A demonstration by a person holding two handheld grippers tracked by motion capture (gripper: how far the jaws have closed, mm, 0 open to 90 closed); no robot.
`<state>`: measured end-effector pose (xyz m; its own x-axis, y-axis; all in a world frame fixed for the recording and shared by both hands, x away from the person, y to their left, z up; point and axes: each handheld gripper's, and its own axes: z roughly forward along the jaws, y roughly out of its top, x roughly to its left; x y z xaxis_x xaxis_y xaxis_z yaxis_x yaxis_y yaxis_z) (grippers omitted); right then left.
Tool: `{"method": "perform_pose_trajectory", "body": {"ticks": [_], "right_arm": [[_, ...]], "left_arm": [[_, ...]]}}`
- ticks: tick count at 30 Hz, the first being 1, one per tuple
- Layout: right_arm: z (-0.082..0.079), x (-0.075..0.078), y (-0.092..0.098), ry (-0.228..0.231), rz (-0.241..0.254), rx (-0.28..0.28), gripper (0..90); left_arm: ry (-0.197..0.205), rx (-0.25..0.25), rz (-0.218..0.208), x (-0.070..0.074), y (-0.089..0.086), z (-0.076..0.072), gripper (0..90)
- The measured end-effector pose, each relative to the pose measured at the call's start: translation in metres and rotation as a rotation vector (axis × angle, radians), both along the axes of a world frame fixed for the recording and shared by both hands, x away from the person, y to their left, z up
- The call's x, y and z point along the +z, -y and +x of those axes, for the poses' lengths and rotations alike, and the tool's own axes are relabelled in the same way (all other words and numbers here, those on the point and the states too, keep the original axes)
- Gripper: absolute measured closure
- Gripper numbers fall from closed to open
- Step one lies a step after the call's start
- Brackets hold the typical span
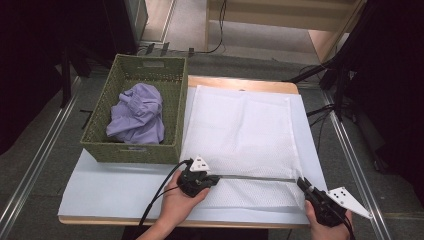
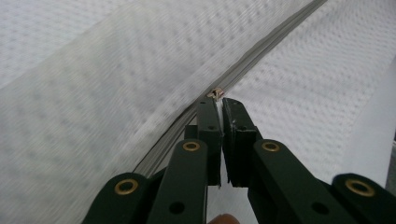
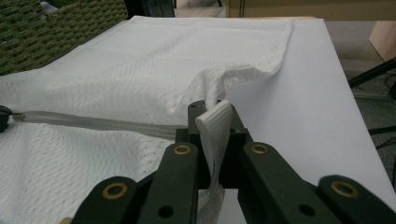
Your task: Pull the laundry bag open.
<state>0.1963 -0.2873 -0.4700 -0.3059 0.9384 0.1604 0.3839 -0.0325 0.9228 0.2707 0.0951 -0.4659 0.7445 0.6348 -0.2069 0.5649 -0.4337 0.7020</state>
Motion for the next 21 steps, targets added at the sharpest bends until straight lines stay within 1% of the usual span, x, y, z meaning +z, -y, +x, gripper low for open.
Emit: {"method": "perform_pose_trajectory", "body": {"ticks": [3, 6, 9, 11, 14, 21], "right_arm": [[0.000, 0.000, 0.000, -0.001, -0.002, -0.002, 88.0], [0.000, -0.001, 0.000, -0.003, 0.000, -0.004, 88.0], [0.000, -0.001, 0.001, -0.003, 0.000, -0.006, 88.0], [0.000, -0.001, 0.001, -0.003, 0.000, -0.008, 88.0], [0.000, 0.000, 0.003, -0.002, 0.000, -0.014, 88.0], [-0.001, 0.000, 0.004, -0.001, 0.001, -0.015, 88.0]], "left_arm": [[0.008, 0.012, 0.004, 0.003, -0.010, -0.001, 87.6], [0.026, 0.021, 0.006, 0.006, -0.019, -0.003, 87.7], [0.031, 0.025, 0.009, 0.007, -0.026, -0.004, 87.7], [0.036, 0.033, 0.017, 0.008, -0.030, -0.005, 87.7], [0.042, 0.037, 0.042, 0.006, -0.038, -0.007, 87.7], [0.045, 0.056, 0.060, 0.006, -0.061, -0.010, 87.6]]}}
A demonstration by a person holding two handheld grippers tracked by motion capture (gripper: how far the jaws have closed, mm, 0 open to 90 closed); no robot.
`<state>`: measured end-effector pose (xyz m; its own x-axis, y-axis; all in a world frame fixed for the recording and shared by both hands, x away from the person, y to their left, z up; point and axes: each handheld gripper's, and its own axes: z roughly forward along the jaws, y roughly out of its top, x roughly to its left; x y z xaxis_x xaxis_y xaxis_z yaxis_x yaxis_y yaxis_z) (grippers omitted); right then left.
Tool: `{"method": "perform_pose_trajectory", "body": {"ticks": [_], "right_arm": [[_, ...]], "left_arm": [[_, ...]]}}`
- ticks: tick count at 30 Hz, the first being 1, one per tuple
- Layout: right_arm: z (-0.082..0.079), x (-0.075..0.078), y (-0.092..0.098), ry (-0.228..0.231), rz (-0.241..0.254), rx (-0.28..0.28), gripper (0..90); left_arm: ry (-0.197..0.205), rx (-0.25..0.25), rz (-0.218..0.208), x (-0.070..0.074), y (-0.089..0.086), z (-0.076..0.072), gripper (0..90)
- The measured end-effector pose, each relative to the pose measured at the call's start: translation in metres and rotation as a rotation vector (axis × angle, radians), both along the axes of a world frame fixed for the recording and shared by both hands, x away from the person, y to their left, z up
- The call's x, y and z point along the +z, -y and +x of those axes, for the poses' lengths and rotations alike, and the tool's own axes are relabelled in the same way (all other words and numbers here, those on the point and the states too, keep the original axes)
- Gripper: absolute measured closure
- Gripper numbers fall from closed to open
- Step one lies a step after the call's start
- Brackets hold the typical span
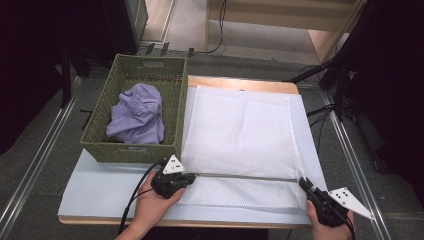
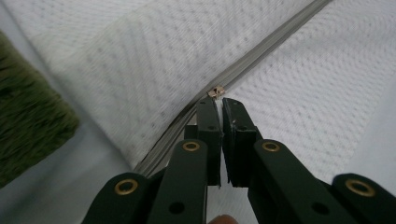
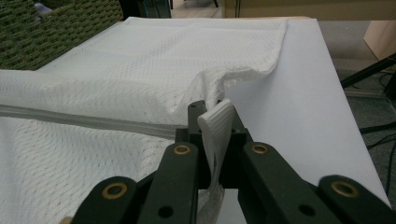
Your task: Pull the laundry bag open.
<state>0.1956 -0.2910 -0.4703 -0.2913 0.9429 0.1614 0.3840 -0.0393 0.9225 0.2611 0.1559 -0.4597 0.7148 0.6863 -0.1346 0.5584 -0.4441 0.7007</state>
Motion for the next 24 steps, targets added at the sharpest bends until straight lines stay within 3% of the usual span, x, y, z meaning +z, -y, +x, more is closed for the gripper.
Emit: {"method": "perform_pose_trajectory", "body": {"ticks": [17, 22, 24], "right_arm": [[-0.001, 0.003, 0.002, 0.013, -0.004, -0.017, 88.0], [0.001, 0.003, 0.003, 0.005, -0.004, -0.016, 88.0], [0.002, 0.002, 0.004, 0.002, -0.003, -0.019, 88.0]], "left_arm": [[-0.002, 0.026, -0.001, -0.001, -0.036, -0.003, 87.5], [0.012, 0.035, 0.020, -0.003, -0.042, -0.005, 87.8], [0.005, 0.037, 0.002, -0.004, -0.046, -0.005, 87.9]]}}
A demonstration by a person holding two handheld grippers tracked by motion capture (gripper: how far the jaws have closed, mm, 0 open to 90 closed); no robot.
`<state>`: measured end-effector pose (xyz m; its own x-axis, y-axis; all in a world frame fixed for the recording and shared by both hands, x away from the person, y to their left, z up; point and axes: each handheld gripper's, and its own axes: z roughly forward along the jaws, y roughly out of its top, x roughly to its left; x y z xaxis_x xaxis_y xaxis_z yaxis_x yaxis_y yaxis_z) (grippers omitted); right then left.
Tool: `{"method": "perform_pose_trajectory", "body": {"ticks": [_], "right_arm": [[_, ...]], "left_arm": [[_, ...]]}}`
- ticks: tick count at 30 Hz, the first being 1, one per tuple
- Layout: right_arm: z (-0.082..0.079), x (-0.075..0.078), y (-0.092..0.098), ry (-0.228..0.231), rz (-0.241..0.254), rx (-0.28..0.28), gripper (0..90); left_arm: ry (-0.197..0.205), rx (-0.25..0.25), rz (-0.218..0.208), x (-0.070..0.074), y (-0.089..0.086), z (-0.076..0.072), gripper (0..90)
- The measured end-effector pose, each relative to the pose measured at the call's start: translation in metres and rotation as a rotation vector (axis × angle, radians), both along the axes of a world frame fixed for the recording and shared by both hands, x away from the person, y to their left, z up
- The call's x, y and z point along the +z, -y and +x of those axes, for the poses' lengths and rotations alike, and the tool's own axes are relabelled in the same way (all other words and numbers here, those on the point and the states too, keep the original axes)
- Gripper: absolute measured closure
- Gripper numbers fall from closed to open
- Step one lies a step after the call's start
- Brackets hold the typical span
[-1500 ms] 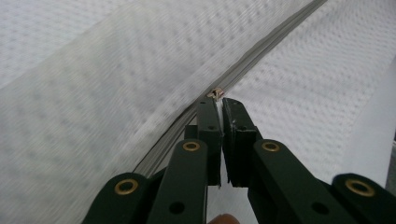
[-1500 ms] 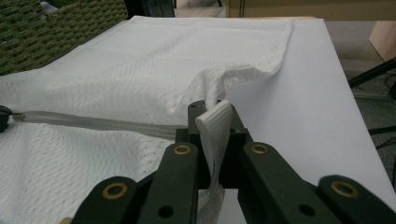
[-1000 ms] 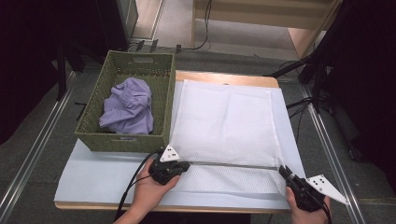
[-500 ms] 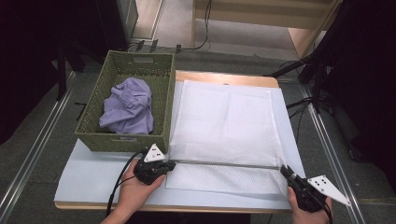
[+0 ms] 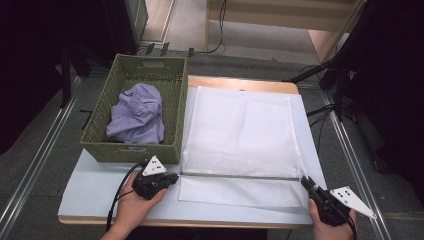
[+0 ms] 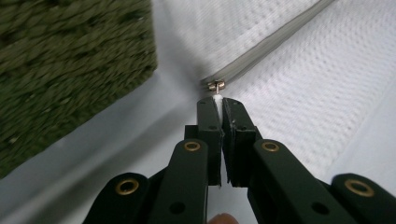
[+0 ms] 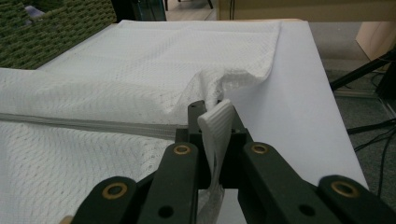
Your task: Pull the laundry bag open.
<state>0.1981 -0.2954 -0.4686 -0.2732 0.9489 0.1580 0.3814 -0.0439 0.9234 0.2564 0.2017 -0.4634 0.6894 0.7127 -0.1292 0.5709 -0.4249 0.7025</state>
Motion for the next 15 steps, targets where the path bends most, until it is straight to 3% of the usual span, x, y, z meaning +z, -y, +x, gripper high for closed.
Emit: {"method": "perform_pose_trajectory", "body": {"ticks": [5, 15], "right_arm": [[0.0020, -0.0002, -0.0019, -0.005, 0.001, 0.009, 88.0], [0.0006, -0.0038, 0.0020, -0.033, 0.005, -0.013, 87.9]], "left_arm": [[0.004, 0.000, -0.001, 0.0010, -0.0042, 0.0002, 87.9], [-0.001, -0.027, -0.073, 0.0103, -0.0056, -0.0074, 87.9]]}}
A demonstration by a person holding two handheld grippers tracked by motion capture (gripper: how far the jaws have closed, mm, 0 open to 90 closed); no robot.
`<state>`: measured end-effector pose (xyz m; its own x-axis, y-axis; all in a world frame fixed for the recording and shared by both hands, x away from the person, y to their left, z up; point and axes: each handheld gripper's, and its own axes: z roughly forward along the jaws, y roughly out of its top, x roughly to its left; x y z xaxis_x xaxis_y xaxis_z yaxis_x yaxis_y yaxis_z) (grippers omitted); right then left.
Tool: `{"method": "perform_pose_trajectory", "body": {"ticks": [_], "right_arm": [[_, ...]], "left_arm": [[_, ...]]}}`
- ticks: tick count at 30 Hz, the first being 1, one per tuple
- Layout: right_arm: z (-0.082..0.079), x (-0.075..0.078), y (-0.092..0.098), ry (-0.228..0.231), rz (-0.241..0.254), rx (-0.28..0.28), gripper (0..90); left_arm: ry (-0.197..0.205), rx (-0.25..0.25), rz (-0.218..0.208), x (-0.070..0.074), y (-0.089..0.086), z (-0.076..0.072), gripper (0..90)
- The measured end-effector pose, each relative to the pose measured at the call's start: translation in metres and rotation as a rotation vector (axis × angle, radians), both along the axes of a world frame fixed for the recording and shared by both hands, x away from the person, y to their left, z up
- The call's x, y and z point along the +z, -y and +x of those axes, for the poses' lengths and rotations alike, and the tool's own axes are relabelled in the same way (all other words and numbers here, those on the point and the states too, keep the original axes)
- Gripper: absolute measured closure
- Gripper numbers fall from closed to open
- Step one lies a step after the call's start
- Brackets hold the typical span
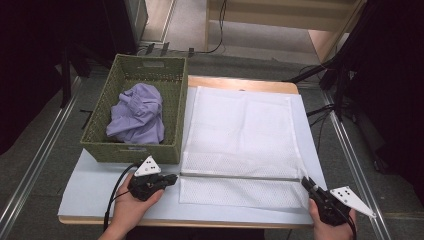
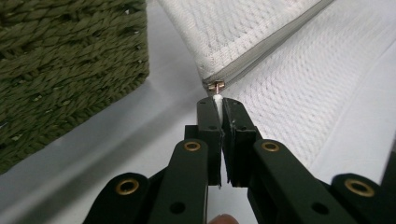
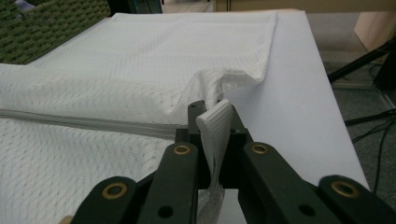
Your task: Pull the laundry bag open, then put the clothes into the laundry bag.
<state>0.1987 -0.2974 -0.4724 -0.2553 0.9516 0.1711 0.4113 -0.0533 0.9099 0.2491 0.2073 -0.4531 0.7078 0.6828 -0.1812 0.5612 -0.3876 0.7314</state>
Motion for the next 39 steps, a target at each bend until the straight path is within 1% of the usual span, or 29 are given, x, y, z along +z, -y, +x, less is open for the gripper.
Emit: {"method": "perform_pose_trajectory", "body": {"ticks": [4, 6, 9, 11, 12, 13, 14, 16, 18, 19, 20, 22, 23, 24, 25, 26, 28, 30, 33, 35, 38, 39], "right_arm": [[0.001, -0.005, 0.002, -0.044, 0.011, 0.005, 87.3], [0.002, -0.007, 0.003, -0.059, 0.011, -0.001, 87.2], [0.003, -0.008, 0.005, -0.072, 0.014, -0.010, 87.2], [0.002, -0.008, 0.007, -0.075, 0.027, -0.010, 87.1], [0.002, -0.008, 0.008, -0.081, 0.038, -0.012, 87.1], [0.002, -0.009, 0.009, -0.083, 0.039, -0.006, 87.0], [0.001, -0.010, 0.010, -0.096, 0.042, -0.002, 86.9], [0.002, -0.013, 0.010, -0.125, 0.047, 0.009, 86.1], [0.004, -0.017, 0.011, -0.150, 0.039, 0.022, 85.0], [0.004, -0.018, 0.011, -0.159, 0.039, 0.018, 83.9], [0.004, -0.018, 0.011, -0.161, 0.035, 0.014, 81.9], [0.005, -0.019, 0.013, -0.169, 0.039, 0.005, 74.9], [0.006, -0.019, 0.014, -0.164, 0.041, -0.002, 69.8], [0.005, -0.019, 0.016, -0.160, 0.047, -0.011, 66.2], [0.005, -0.019, 0.017, -0.156, 0.051, -0.021, 62.0], [0.004, -0.018, 0.018, -0.145, 0.042, -0.036, 57.6], [0.002, -0.013, 0.019, -0.120, 0.014, -0.069, 54.3], [-0.002, -0.007, 0.019, -0.083, 0.003, -0.084, 52.6], [-0.006, 0.000, 0.014, -0.039, -0.011, -0.085, 52.5], [-0.008, 0.004, 0.008, -0.014, -0.017, -0.070, 52.5], [-0.011, 0.011, -0.004, 0.019, -0.011, -0.023, 52.8], [-0.012, 0.013, -0.010, 0.027, -0.007, -0.008, 53.0]], "left_arm": [[-0.028, -0.007, -0.025, 0.000, -0.001, -0.001, 87.9], [-0.040, -0.016, -0.038, 0.000, -0.001, -0.001, 87.9], [-0.083, -0.036, -0.095, 0.001, -0.004, -0.001, 87.9], [-0.110, -0.052, -0.124, 0.002, -0.005, -0.001, 87.9], [-0.121, -0.064, -0.129, 0.002, -0.006, -0.001, 87.9], [-0.129, -0.071, -0.133, 0.002, -0.007, -0.001, 87.9], [-0.130, -0.072, -0.129, 0.001, -0.007, -0.001, 87.8], [-0.127, -0.061, -0.105, -0.002, -0.006, 0.000, 87.8], [-0.112, -0.054, -0.069, -0.006, -0.003, 0.000, 87.7], [-0.103, -0.056, -0.044, -0.006, -0.001, 0.000, 87.7], [-0.090, -0.062, -0.032, -0.007, 0.002, -0.001, 87.7], [-0.067, -0.072, -0.010, -0.008, 0.004, -0.003, 87.3], [-0.057, -0.068, -0.009, -0.007, 0.005, -0.003, 86.4], [-0.044, -0.064, -0.014, -0.007, 0.005, -0.004, 83.0], [-0.025, -0.058, -0.018, -0.007, 0.004, -0.004, 77.4], [-0.004, -0.046, -0.012, -0.005, 0.004, -0.005, 71.9], [0.028, -0.032, -0.028, -0.003, 0.004, -0.006, 64.0], [0.060, -0.027, -0.058, 0.000, 0.005, -0.007, 58.0], [0.109, -0.032, -0.097, 0.005, 0.007, -0.011, 57.8], [0.131, -0.037, -0.113, 0.009, 0.010, -0.015, 58.8], [0.139, -0.049, -0.127, 0.009, 0.017, -0.018, 64.8], [0.132, -0.063, -0.122, 0.008, 0.020, -0.019, 67.6]]}}
